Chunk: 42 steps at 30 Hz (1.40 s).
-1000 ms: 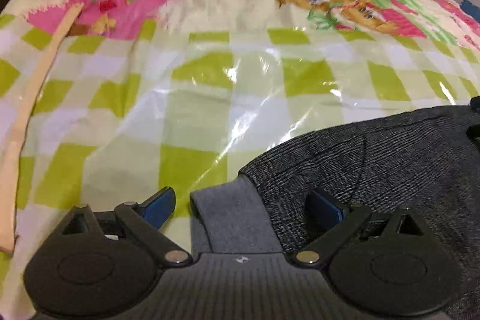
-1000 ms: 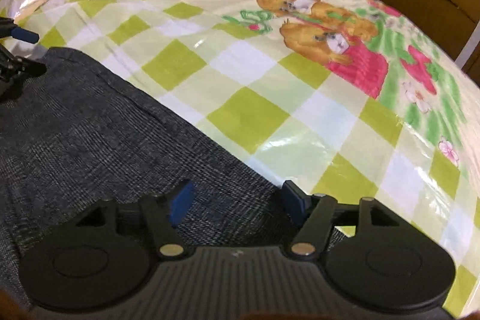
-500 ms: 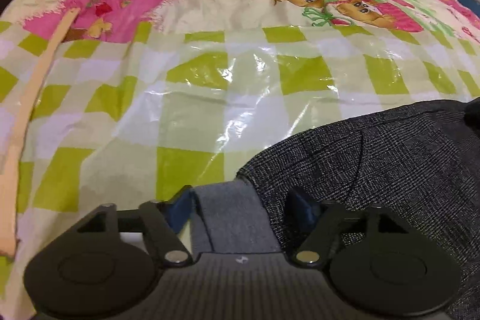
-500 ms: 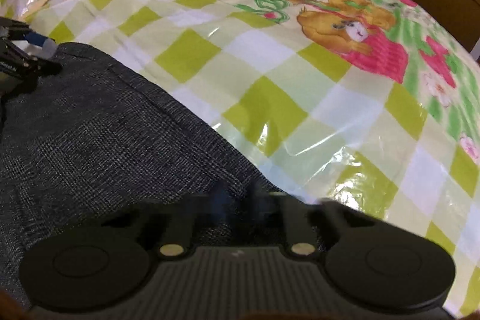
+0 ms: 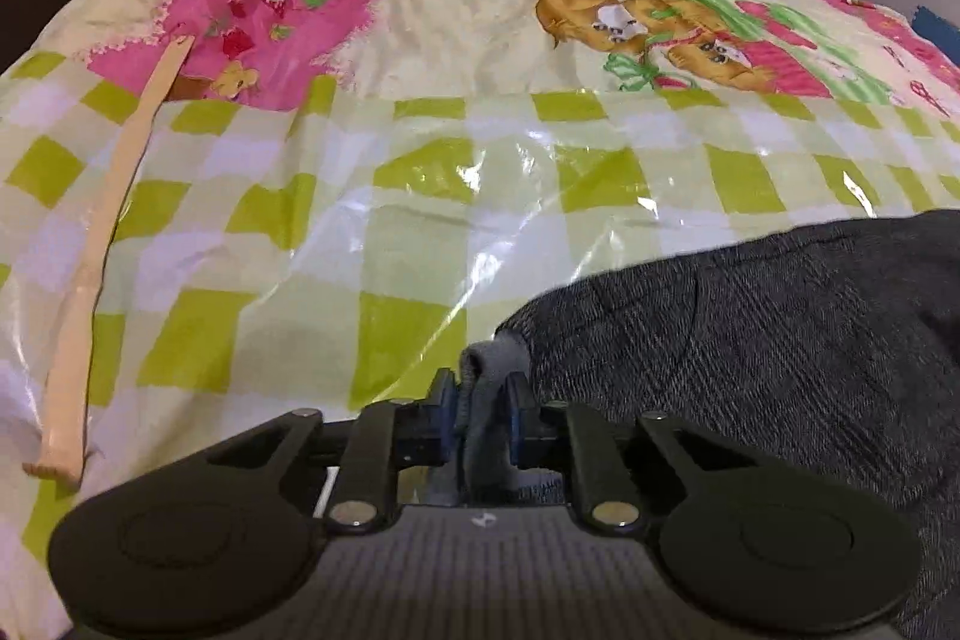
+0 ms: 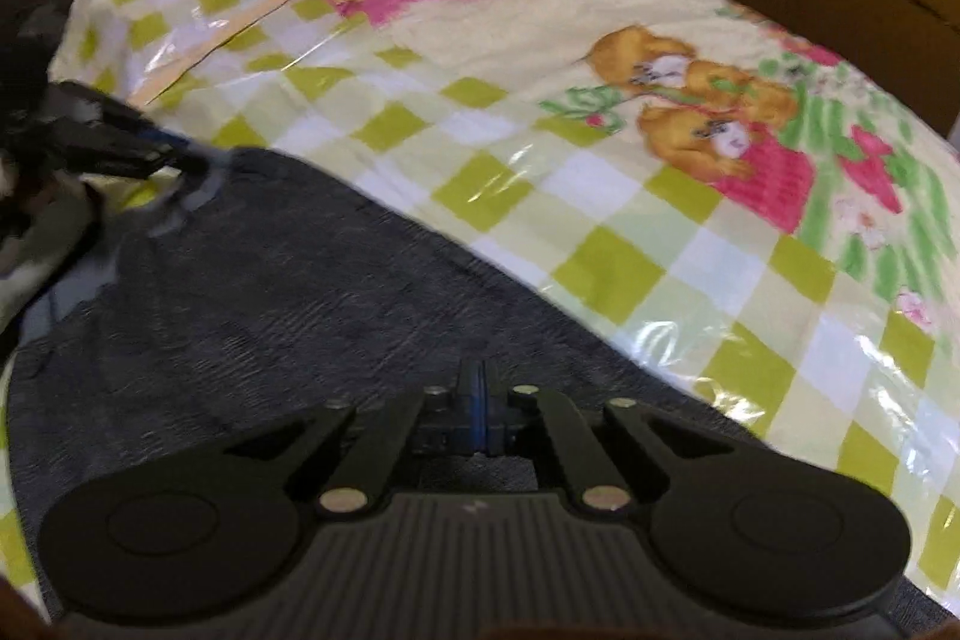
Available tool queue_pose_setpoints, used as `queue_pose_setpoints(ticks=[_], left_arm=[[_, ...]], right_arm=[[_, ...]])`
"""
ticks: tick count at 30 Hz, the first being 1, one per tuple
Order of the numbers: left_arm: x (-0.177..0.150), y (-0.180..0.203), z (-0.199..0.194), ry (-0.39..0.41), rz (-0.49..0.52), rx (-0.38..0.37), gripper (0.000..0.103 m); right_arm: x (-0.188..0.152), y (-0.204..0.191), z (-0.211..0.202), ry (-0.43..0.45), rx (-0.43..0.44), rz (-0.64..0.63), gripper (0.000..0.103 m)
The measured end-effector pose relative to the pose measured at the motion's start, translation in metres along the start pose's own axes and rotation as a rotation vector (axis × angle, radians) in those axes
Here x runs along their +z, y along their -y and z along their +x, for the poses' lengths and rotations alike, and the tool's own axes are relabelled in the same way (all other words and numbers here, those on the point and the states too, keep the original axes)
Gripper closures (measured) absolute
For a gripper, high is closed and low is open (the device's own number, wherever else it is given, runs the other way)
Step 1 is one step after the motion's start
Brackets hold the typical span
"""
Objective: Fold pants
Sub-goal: 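Close the left tool on the waistband while the right tool grips it too, then lift the waistband with both tools and fold it over the legs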
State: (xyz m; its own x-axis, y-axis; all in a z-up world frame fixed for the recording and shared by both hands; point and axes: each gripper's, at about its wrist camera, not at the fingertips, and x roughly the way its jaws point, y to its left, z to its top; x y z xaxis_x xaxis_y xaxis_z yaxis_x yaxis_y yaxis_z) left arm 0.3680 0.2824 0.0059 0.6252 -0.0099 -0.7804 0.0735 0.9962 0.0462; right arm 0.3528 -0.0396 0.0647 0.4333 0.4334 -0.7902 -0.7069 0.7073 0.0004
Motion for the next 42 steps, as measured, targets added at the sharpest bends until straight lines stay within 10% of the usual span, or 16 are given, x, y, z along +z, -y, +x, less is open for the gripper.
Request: queue_pose_setpoints(ticks=[3, 6, 9, 16, 18, 19, 33, 38, 42], left_arm=[[0.006, 0.001, 0.014, -0.035, 0.056, -0.009, 0.047], [0.008, 0.002, 0.035, -0.082, 0.094, -0.013, 0.021], [0.007, 0.002, 0.051, -0.083, 0.072, -0.032, 0.010], [0.007, 0.011, 0.036, -0.047, 0.107, -0.017, 0.068], [0.010, 0.007, 0.027, -0.042, 0.091, -0.023, 0.076], [0.010, 0.005, 0.023, -0.039, 0.080, -0.035, 0.079], [0.001, 0.020, -0.006, -0.012, 0.111, -0.100, 0.079], [0.003, 0.011, -0.003, -0.003, 0.113, -0.105, 0.080], [-0.001, 0.011, -0.015, 0.028, 0.119, -0.144, 0.080]], right_arm=[[0.006, 0.002, 0.012, 0.003, 0.019, 0.004, 0.094], [0.014, 0.012, 0.036, 0.009, 0.028, -0.008, 0.057], [0.020, 0.020, 0.064, -0.019, -0.015, -0.034, 0.053], [0.015, 0.011, 0.103, -0.035, -0.020, -0.075, 0.055], [0.017, 0.006, 0.106, -0.041, -0.050, -0.088, 0.076], [0.021, 0.004, 0.106, -0.050, -0.068, -0.083, 0.102], [0.031, -0.027, 0.053, 0.001, 0.005, -0.128, 0.101], [0.038, -0.017, 0.085, 0.005, 0.005, -0.132, 0.067], [0.042, -0.010, 0.105, -0.018, 0.021, -0.160, 0.061]])
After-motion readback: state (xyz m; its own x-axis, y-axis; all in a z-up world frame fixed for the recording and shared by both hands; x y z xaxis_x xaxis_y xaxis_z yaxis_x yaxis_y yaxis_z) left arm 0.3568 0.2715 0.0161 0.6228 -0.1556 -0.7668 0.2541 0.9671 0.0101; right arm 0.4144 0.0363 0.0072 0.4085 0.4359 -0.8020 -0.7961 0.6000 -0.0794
